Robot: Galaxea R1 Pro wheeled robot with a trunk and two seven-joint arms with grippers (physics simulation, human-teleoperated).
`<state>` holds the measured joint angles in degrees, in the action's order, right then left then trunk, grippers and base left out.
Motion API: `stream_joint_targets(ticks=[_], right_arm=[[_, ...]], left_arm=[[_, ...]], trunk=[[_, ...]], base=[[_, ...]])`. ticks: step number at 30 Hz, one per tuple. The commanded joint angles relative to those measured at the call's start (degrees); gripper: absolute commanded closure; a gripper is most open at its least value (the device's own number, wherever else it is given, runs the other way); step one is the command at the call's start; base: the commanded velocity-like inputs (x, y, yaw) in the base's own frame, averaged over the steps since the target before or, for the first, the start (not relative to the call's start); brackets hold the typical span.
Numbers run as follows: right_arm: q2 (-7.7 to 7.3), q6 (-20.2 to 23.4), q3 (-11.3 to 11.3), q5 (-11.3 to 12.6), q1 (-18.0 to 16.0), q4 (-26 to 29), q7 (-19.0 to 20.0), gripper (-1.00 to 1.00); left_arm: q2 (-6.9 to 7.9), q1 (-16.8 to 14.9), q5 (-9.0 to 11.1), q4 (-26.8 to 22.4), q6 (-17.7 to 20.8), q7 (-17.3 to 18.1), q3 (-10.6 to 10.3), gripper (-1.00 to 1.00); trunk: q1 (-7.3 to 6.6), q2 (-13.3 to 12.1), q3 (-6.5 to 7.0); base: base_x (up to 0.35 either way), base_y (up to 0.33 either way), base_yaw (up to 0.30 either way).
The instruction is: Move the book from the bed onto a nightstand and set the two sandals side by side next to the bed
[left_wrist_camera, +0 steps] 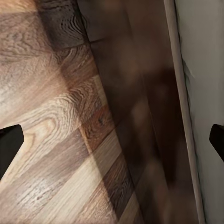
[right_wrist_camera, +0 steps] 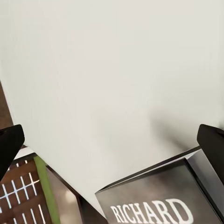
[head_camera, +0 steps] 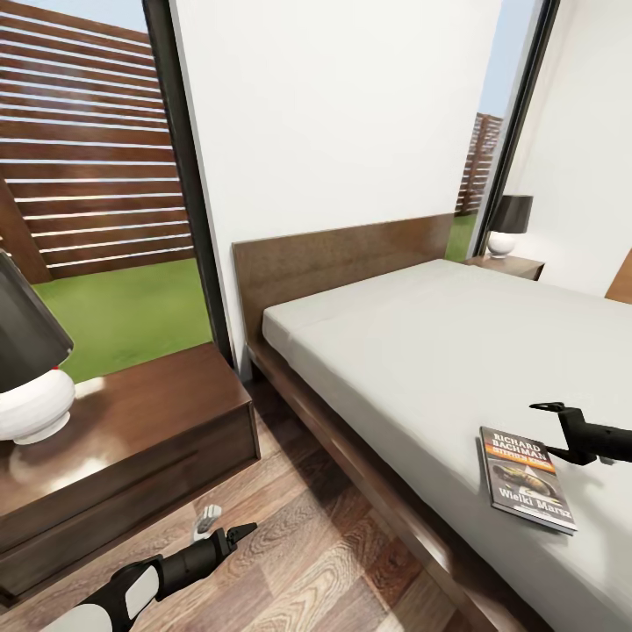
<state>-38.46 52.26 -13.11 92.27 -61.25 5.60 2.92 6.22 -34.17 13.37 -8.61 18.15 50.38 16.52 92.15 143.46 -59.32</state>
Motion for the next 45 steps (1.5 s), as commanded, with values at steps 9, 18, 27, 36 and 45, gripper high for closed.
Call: stream_joint_targets(ticks=[9,18,27,36,45], right_arm=[[-0.03,0.2,-1.2,-0.6,0.0,-0.1,0.2,-1.0],[-0.03,0.2,-1.2,-0.6,0.0,-0.1,0.2,-1.0],[-0.03,0.2,-1.3,-0.6,0.0,-0.1,0.2,-1.0],[-0.03,0.2,-1.2,-0.6,0.0,-0.1,0.1,-1.0],[-0.03,0.2,-1.2,-0.6,0.0,-0.1,0.2,-1.0]], left_arm=[[0.01,0.0,0.4,0.0,0.5,0.2,-0.1,-1.0],[0.02,0.0,0.4,0.0,0.4,0.1,-0.1,-1.0],[0.01,0.0,0.4,0.0,0.2,0.1,-0.1,-1.0],[-0.01,0.0,0.4,0.0,0.3,0.0,-0.1,-1.0],[-0.03,0.0,0.4,0.0,0.7,0.0,-0.1,-1.0]], trunk=[[-0.01,0.0,-0.06],[-0.01,0.0,-0.06],[-0.01,0.0,-0.06],[-0.01,0.0,-0.06],[-0.06,0.0,0.38]], base=[[0.0,0.034,0.0],[0.0,0.019,0.0],[0.0,0.002,0.0],[0.0,0.0,0.0],[0.0,0.0,0.0]])
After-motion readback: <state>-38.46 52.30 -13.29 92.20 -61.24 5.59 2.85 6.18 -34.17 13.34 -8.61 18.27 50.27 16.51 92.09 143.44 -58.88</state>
